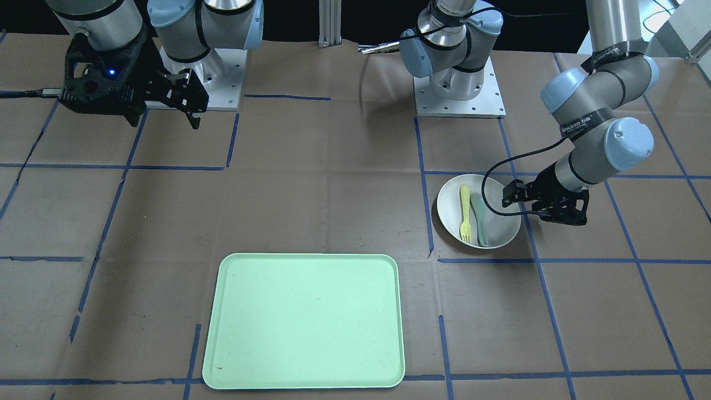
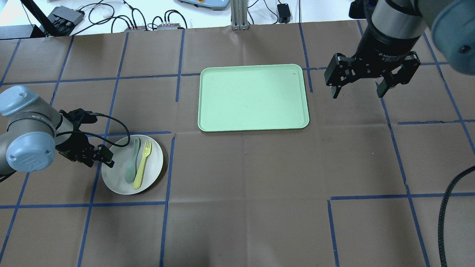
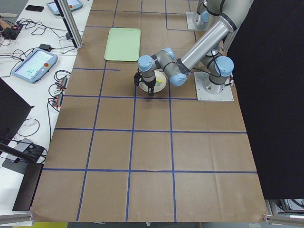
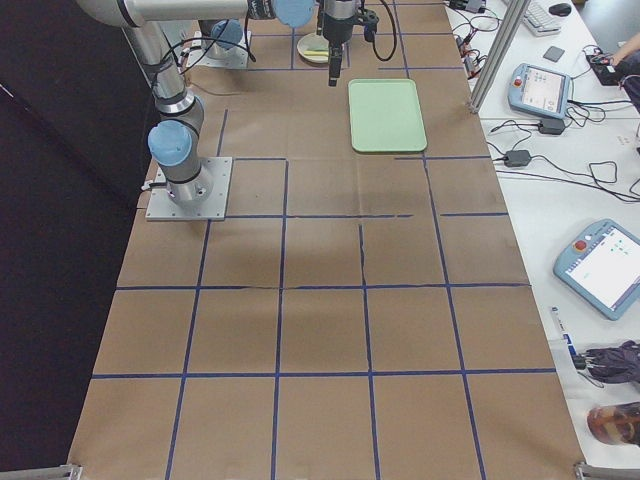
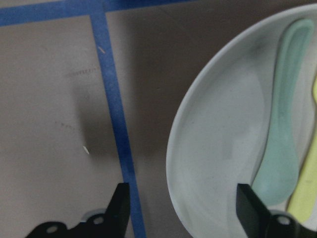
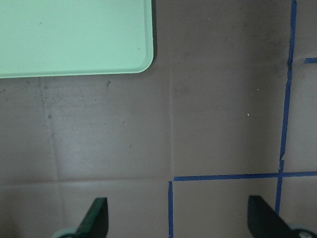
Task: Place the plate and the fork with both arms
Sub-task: 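Lower the left gripper and grasp the white plate's rim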
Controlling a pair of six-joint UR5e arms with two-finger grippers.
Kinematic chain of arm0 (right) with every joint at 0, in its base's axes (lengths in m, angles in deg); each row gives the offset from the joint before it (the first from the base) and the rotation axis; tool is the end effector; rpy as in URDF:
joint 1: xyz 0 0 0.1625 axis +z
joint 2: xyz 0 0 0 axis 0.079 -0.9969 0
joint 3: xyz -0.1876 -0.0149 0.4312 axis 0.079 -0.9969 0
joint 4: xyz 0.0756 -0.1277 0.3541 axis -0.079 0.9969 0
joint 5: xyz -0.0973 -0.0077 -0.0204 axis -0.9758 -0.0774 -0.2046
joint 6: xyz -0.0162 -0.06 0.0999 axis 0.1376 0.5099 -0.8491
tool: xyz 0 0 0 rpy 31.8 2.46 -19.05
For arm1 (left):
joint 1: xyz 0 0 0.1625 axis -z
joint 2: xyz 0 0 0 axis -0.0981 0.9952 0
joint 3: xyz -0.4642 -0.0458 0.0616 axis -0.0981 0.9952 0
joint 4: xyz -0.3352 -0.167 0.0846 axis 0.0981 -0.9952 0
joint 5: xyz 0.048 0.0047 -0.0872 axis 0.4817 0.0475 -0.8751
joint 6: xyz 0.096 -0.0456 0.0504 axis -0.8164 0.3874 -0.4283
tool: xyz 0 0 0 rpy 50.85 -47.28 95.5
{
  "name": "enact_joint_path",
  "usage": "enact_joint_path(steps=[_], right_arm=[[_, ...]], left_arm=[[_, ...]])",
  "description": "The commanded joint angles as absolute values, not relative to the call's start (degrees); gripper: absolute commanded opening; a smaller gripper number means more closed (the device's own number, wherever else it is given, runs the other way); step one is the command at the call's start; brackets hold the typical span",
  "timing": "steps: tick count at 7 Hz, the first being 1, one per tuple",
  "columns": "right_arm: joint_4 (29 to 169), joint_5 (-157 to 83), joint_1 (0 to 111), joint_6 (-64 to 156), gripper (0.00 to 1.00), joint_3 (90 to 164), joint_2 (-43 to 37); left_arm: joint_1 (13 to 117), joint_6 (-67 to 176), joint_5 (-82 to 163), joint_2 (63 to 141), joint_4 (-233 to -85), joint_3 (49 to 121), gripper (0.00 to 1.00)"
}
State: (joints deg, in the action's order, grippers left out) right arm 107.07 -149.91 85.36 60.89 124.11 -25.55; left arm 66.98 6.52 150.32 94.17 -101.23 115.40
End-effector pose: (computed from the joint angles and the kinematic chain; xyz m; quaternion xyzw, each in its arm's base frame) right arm 0.1330 -0.4367 0.5214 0.0155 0.9995 0.0288 0.0018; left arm 0.0863 -0.4444 0.2414 -0.0397 -0.9937 -0.0798 0.0676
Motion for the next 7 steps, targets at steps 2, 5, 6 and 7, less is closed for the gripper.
enact_joint_path(steps=[2,5,6,7], right_arm=[[107.16,-149.91,85.38,60.98,1.00,124.11,-25.51],[107.16,-149.91,85.29,61.06,1.00,124.11,-25.51],[107.24,-149.91,85.20,61.15,1.00,124.11,-25.51],[107.16,-149.91,85.03,61.24,1.00,124.11,-25.51]], left_arm=[[66.80,10.15,150.31,95.40,-101.07,115.49,0.81],[66.80,11.38,150.23,96.45,-101.07,115.49,0.59],[66.80,11.65,149.53,96.45,-101.07,115.49,0.42],[66.80,11.65,149.09,96.45,-101.07,115.49,0.23]])
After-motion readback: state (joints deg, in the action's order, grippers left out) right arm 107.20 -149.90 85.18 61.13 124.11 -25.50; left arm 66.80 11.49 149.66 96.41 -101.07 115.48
